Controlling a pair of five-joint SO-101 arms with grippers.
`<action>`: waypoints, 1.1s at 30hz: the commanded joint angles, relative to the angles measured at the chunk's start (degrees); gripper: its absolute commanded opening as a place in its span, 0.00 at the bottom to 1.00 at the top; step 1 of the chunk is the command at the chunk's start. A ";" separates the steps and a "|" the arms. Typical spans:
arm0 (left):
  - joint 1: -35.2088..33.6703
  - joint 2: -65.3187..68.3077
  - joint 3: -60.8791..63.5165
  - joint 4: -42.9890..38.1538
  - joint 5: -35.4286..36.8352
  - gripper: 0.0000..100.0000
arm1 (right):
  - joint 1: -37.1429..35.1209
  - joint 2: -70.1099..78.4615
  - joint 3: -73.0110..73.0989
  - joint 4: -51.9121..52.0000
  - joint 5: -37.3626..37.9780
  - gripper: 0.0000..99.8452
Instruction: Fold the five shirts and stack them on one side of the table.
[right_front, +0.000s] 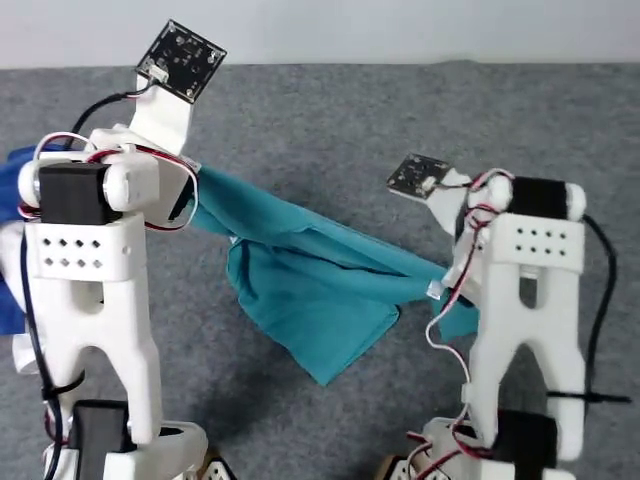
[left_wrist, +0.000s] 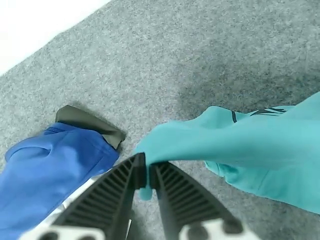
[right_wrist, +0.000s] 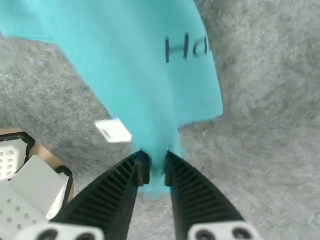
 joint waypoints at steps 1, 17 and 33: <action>0.00 -1.93 -1.89 1.05 0.44 0.00 | 1.45 -5.49 2.99 2.59 0.70 0.07; 4.75 -1.85 8.04 -0.35 0.26 0.00 | -8.66 -9.01 18.29 2.15 -8.79 0.16; 4.13 -1.85 10.24 -1.67 0.09 0.00 | -33.98 -4.18 18.20 -5.76 -22.59 0.31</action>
